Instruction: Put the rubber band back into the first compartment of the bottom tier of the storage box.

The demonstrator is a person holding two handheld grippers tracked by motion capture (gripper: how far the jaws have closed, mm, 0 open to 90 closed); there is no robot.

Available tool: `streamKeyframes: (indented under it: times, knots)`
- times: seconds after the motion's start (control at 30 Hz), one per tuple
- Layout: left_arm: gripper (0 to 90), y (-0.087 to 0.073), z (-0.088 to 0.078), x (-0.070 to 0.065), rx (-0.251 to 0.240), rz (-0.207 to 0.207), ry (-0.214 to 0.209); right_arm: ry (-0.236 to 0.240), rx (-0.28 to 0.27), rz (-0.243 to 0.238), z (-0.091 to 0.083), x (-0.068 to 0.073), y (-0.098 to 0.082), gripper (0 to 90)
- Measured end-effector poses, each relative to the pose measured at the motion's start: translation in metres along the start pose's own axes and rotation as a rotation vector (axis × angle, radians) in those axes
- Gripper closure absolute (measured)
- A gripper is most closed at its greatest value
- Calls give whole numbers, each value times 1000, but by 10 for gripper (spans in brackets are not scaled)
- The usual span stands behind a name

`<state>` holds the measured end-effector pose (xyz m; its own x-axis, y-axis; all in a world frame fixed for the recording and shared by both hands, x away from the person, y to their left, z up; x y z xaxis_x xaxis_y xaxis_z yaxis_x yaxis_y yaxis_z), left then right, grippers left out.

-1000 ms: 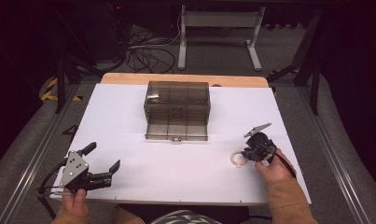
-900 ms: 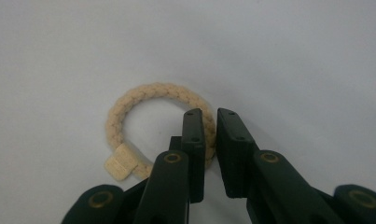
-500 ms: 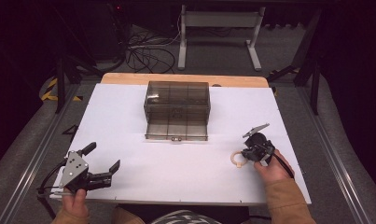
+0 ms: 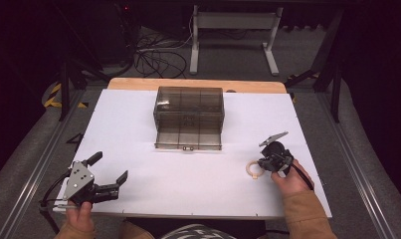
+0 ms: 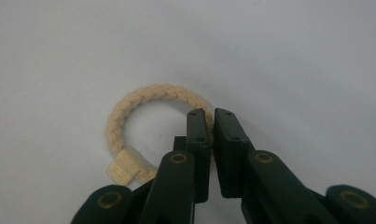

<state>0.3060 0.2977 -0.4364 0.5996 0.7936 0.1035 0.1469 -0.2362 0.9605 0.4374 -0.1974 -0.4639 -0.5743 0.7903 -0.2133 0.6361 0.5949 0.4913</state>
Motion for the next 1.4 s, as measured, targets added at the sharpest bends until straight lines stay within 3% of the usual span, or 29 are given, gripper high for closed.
streamKeyframes:
  times: [0.23, 0.93, 1.4]
  knots:
    - [41, 0, 0, 0, -6, 0, 11, -7, -55, 4, -9, -2, 2, 856]
    - [39, 0, 1, 0, -5, -1, 22, 6, -321, 48, -43, -8, 3, 855]
    - [39, 0, 1, 0, -5, -4, 17, 2, -406, 48, -53, -8, 2, 855]
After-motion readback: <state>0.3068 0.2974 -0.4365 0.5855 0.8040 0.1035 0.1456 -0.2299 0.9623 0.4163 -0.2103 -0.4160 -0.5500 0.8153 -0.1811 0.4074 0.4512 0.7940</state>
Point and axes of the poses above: each handheld gripper's, and its own axes: z roughly forward along the jaws, y roughly out of its top, x roughly to its left, the point moved 3 cm from there along z, roughly forward along the jaws, and after that the axes turned 8 degrees about -y, right-handed, at the moved point
